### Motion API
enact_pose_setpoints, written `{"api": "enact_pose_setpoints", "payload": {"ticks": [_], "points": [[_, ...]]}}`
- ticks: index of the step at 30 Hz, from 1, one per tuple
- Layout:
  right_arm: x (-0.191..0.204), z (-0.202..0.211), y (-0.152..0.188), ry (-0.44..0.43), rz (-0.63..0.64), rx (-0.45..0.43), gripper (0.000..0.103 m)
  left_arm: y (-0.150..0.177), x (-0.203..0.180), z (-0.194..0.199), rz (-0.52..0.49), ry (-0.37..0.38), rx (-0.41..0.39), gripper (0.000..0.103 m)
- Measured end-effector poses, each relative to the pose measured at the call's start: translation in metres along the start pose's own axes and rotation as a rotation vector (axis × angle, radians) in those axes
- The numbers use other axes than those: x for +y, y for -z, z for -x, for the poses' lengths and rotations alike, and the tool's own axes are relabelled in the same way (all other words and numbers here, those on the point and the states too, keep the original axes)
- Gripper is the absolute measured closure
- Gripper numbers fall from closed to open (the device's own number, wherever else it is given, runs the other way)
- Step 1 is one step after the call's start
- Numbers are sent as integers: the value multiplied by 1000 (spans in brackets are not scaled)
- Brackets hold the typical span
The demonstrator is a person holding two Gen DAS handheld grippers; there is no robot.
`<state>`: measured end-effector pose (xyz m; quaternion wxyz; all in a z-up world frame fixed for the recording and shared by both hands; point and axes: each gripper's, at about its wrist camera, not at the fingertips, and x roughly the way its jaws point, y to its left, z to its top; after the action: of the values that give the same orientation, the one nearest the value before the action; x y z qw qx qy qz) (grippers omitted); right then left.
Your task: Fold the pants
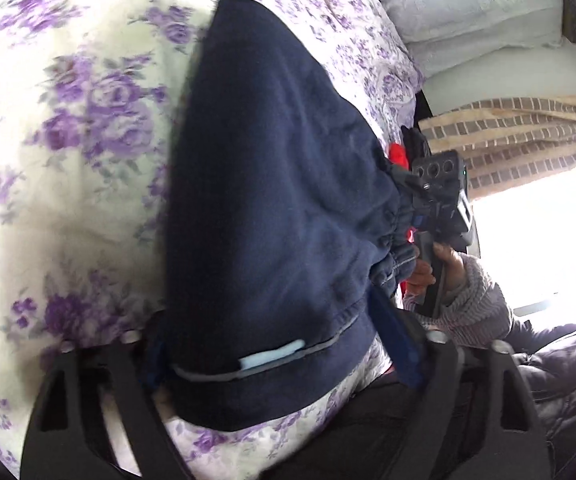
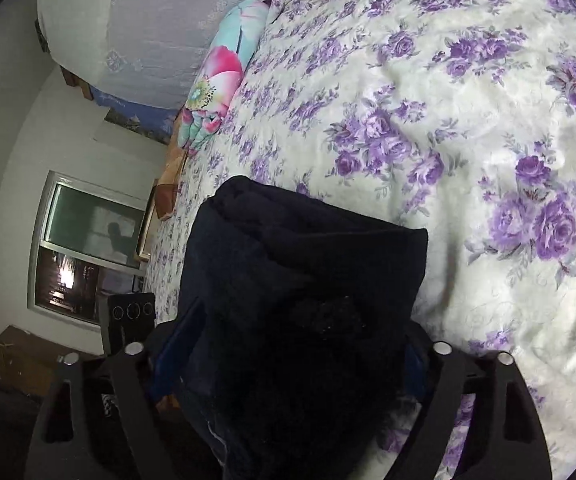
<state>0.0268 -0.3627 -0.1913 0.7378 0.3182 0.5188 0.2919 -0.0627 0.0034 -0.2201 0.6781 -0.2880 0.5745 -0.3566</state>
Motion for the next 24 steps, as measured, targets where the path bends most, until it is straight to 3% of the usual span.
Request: {"api": "enact_pose_setpoints", "payload": {"ticks": [1,3,8,12,15,16,20,24], "points": [[-5,1,1,-5,-9,-4,37,-3,4,0,31,17,-13,52],[-16,6,4,-36,-55,-8,44,-2,16,4,85,51,-29,61],[-12,8,5,-2,-63,-17,51,-11,10,-6,67,-6,2,62],[32,23,7,60,83,-38,58,-17,-25,2,-42,-100,3,67],[56,32,6,86,137,-65,61,-20,-47,13,-66,-62,-42,72],[59,34,3,92,141,-76,61,-23,-57,13,-101,-80,-48,73],[73,49,-42,96,192,-125,61,-61,-82,13,-164,-84,-81,73],[82,65,-123,97,277,-188,61,-140,-103,9,-246,-90,-161,73]]}}
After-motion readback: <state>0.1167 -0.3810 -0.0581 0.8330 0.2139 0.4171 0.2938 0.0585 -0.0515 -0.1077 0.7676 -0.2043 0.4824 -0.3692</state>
